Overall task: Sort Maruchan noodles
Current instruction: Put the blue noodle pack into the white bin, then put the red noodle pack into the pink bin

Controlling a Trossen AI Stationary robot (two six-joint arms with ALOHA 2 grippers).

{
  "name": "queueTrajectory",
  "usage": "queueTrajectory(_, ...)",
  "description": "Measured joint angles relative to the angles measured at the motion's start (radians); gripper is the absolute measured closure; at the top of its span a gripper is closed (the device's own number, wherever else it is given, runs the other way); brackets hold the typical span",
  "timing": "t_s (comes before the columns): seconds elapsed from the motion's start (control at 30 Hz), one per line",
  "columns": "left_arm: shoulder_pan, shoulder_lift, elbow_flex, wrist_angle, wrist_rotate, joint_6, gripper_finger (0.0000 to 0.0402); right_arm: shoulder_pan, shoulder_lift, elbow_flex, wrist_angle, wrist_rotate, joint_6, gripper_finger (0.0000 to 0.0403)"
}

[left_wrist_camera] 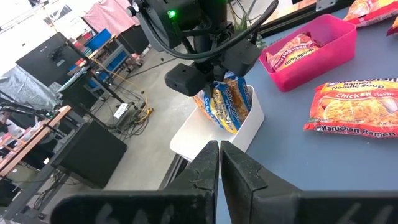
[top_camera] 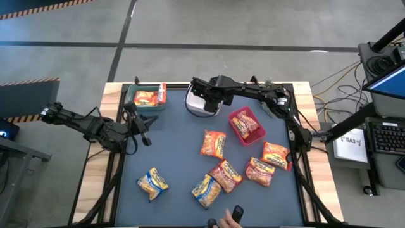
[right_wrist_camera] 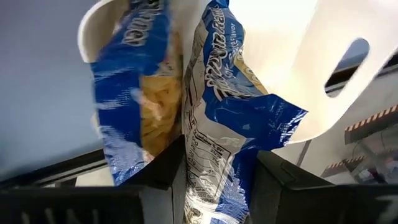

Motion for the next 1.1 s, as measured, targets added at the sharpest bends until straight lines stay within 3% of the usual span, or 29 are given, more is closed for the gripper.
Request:
queueTrajectory(0.2, 0.000, 0.000, 0.000, 0.000, 0.000, 0.000, 0.0402, 0.000, 0.000, -0.001, -0.007, 0.000, 0.012, 0.0294)
queueTrajectory(0.53, 0.000, 0.000, 0.000, 0.000, 0.001, 0.000, 0.0402, 0.000, -0.001, -0.001, -0.003, 0.004, 0.028, 0.0211)
queueTrajectory(0.87, 0.000, 0.000, 0.000, 0.000, 0.001, 0.000, 0.0402, 0.019, -0.046, 0.035, -0.027, 0.076, 0.053, 0.0193)
queueTrajectory(1.0, 0.000, 0.000, 0.000, 0.000, 0.001, 0.000, 0.0402, 0.056, -0.097, 0.050, -0.065, 0.185, 0.203, 0.0193)
queueTrajectory(1.1, 0.000, 0.000, 0.000, 0.002, 0.002, -0.005, 0.0402, 0.094, -0.165, 0.052, -0.115, 0.165, 0.434, 0.0193)
